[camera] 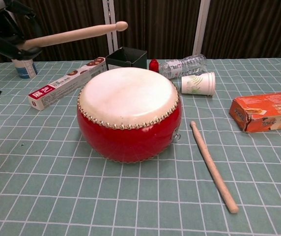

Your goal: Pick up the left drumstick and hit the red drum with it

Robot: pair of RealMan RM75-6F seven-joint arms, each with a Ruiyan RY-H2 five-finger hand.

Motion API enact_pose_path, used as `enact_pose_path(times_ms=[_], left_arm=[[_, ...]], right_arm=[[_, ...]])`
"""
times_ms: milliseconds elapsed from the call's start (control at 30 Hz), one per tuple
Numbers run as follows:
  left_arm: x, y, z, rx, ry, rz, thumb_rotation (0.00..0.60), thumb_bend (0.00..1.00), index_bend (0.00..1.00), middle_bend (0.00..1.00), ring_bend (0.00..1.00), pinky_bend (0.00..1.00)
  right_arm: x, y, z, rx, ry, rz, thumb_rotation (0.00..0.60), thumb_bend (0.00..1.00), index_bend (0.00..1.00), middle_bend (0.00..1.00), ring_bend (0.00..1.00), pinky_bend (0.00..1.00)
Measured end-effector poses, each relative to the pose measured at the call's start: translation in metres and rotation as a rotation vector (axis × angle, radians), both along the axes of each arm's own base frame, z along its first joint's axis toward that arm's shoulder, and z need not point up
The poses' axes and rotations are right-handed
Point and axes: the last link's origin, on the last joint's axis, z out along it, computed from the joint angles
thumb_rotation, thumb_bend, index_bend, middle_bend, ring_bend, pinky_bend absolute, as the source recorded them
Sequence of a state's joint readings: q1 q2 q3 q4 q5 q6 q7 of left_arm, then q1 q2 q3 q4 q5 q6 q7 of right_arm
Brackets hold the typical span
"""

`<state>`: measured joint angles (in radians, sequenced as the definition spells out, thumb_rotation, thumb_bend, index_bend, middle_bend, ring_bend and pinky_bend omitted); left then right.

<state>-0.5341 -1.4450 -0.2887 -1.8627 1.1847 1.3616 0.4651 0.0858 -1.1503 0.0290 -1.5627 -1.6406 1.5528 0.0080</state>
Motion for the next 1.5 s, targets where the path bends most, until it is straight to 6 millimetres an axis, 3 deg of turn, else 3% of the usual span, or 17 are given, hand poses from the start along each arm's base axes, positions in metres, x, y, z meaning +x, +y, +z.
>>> enact_pose_path(times_ms=[233,500,700,867,1100,1200,1333,1500], left_arm=[[-0.001,0.012,-0.016,-0.036,0.151,0.087,0.600,0.66,0.76,1.00,1.00,0.95],[-0.026,0.013,-0.031,-0.234,0.392,0.347,0.600,0.66,0.76,1.00,1.00,0.95],[-0.039,0.008,-0.034,-0.318,0.372,0.475,0.600,0.66,0.76,1.00,1.00,0.95],[-0.024,0.012,-0.019,-0.229,0.249,0.393,0.600,0.66,0.76,1.00,1.00,0.95],[0.033,0.010,0.020,0.015,0.028,0.008,0.600,0.66,0.76,1.00,1.00,0.95],[0.046,0.005,0.028,0.054,-0.039,-0.096,0.600,0.66,0.76,1.00,1.00,0.95],[0.045,0.004,0.027,0.054,-0.040,-0.104,0.600,0.66,0.76,1.00,1.00,0.95],[0.025,0.008,0.010,-0.012,0.029,0.004,0.600,0.66,0.77,1.00,1.00,0.96]], right_arm=[[-0.001,0.000,0.001,0.001,-0.010,-0.005,0.600,0.29,0.00,0.00,0.00,0.14],[-0.001,0.001,0.002,0.002,-0.014,-0.003,0.600,0.29,0.00,0.00,0.00,0.14],[0.000,0.001,0.001,0.001,-0.009,0.001,0.600,0.29,0.00,0.00,0.00,0.14],[0.000,0.001,0.000,0.000,-0.003,0.003,0.600,0.29,0.00,0.00,0.00,0.14],[0.000,0.001,0.000,0.001,-0.002,0.001,0.600,0.29,0.00,0.00,0.00,0.14],[0.000,0.001,0.000,0.001,-0.004,0.001,0.600,0.29,0.00,0.00,0.00,0.14],[0.000,0.001,0.001,0.001,-0.005,0.000,0.600,0.29,0.00,0.00,0.00,0.14],[0.000,0.000,0.000,0.003,-0.004,0.003,0.600,0.29,0.00,0.00,0.00,0.14]])
